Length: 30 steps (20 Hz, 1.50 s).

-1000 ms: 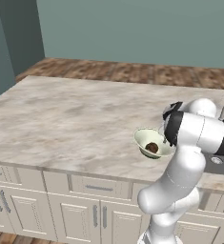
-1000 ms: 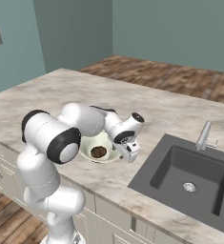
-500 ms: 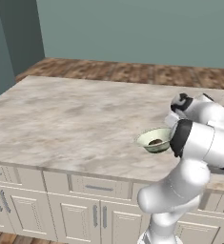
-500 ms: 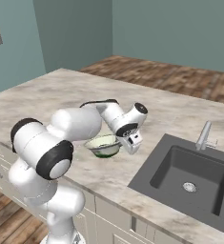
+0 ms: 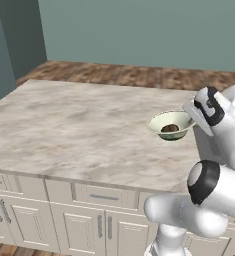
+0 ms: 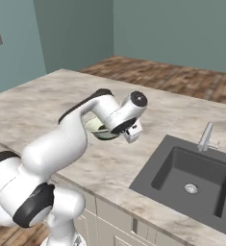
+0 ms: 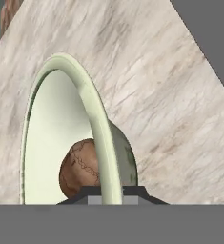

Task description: Move the mug from next to the sink to the open cabinet. Then, move the bowl with the potato to the fridge to clear the area for faucet cleaning.

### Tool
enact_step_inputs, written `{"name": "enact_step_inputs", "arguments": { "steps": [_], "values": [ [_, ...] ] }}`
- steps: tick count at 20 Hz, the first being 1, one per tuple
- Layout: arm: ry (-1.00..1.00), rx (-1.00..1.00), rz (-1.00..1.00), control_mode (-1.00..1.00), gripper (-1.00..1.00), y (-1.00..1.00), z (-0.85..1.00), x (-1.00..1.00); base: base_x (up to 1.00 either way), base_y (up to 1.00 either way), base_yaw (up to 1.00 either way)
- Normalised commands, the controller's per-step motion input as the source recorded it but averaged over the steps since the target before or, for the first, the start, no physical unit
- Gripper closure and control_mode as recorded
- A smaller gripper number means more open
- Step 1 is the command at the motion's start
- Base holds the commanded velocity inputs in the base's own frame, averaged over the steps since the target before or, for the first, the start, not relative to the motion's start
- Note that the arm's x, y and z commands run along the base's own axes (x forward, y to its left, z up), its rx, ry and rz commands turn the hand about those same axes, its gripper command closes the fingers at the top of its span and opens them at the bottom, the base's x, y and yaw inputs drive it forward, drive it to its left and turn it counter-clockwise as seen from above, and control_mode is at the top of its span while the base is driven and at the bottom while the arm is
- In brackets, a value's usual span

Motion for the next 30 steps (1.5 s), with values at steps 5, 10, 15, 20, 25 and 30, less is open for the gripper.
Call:
{"name": "enact_step_inputs", "arguments": {
  "steps": [5, 10, 15, 20, 25, 30],
  "values": [
    [-0.19, 0.0, -0.17, -1.0, 1.0, 0.13, 0.57, -0.28, 0.0, 0.0, 0.0],
    [0.0, 0.0, 0.0, -1.0, 1.0, 0.0, 0.0, 0.0, 0.0, 0.0, 0.0],
    [-0.04, 0.0, -0.04, -1.0, 1.0, 0.0, 0.0, -0.35, 0.0, 0.0, 0.0],
    [0.0, 0.0, 0.0, 1.0, 1.0, 0.0, 0.0, 0.0, -0.92, 0.01, -0.57],
    [0.0, 0.0, 0.0, 1.0, 1.0, 0.0, 0.0, 0.0, -0.67, 0.22, -0.8],
    [0.0, 0.0, 0.0, 1.0, 1.0, 0.0, 0.0, 0.0, -0.27, 0.29, -0.96]
  ]
}}
